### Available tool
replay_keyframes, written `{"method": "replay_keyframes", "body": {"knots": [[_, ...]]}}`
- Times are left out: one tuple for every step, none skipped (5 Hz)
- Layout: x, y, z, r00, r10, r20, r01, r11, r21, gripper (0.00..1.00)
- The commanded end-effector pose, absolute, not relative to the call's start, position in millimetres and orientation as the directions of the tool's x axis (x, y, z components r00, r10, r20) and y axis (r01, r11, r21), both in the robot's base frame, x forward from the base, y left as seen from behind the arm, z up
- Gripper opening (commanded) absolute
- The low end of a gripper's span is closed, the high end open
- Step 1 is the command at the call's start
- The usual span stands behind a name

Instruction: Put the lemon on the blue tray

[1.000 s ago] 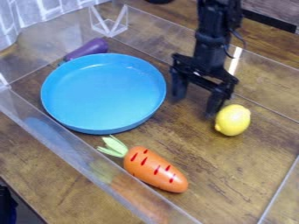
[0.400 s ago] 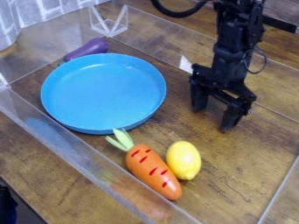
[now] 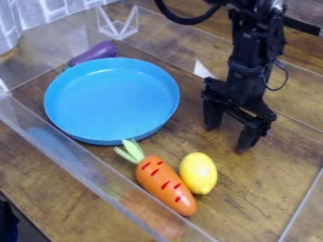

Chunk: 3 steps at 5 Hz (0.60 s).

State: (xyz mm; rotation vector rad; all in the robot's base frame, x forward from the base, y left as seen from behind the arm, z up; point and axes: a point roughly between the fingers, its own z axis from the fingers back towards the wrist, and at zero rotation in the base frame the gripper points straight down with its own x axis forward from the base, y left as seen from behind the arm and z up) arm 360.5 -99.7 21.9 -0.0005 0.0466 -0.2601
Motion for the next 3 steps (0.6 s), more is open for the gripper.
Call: {"method": "replay_keyframes", "body": {"knots": [[356.0, -101.1, 33.5, 0.972, -0.236, -0.018, 0.236, 0.972, -0.009, 1.0], [351.5, -94.8, 30.7, 0.978, -0.206, -0.03, 0.206, 0.979, -0.009, 1.0], [340.3, -84.7, 28.0, 0.985, -0.168, -0.043, 0.168, 0.986, -0.008, 1.0]]}}
